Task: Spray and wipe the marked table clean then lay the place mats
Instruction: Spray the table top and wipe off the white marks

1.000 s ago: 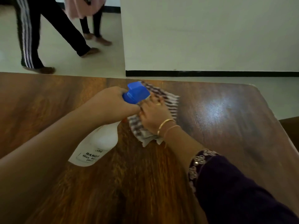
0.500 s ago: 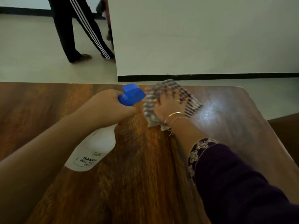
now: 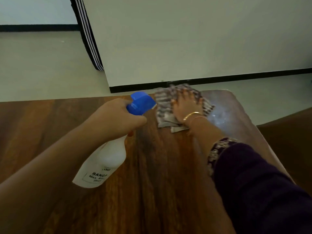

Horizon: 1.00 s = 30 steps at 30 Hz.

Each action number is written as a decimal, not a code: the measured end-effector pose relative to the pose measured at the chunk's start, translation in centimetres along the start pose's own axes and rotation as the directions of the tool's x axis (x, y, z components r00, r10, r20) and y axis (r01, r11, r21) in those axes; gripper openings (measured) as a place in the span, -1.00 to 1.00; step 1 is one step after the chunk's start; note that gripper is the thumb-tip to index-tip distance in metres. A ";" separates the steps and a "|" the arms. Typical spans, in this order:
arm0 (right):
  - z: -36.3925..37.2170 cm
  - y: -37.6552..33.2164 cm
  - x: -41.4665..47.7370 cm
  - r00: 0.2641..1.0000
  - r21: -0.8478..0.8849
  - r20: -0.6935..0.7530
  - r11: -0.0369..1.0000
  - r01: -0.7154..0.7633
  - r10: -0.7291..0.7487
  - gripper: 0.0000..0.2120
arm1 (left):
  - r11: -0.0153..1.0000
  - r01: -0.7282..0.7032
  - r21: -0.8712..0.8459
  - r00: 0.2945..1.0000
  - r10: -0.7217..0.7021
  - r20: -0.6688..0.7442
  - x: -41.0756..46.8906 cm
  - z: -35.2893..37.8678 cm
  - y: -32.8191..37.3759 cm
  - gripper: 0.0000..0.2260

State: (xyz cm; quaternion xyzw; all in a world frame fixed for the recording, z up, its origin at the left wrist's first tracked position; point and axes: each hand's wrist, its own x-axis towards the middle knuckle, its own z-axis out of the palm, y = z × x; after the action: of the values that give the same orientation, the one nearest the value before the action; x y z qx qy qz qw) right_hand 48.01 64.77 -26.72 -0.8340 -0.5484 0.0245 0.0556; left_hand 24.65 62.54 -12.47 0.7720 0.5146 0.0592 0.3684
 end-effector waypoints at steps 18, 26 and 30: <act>-2.8 14.4 2.5 0.961 0.023 0.179 0.976 -0.217 0.210 -0.42 | 0.998 -0.060 0.000 0.998 0.060 0.027 2.3 7.7 7.9 -0.86; -2.8 16.5 -4.2 0.960 0.088 0.091 0.958 -0.272 0.264 -0.44 | 0.996 -0.064 -0.055 0.997 0.067 0.048 2.7 7.6 9.6 -0.90; -3.4 16.8 -8.9 0.948 0.000 0.164 0.961 -0.276 0.273 -0.42 | 0.993 -0.097 -0.067 0.993 0.101 0.061 2.6 7.5 11.0 -0.88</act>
State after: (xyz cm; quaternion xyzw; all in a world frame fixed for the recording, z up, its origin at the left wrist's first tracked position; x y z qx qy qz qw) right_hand 60.16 49.80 -25.56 -0.8967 -0.4295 0.1060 0.0164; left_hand 37.61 58.78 -11.72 0.7859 0.4612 0.0690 0.4061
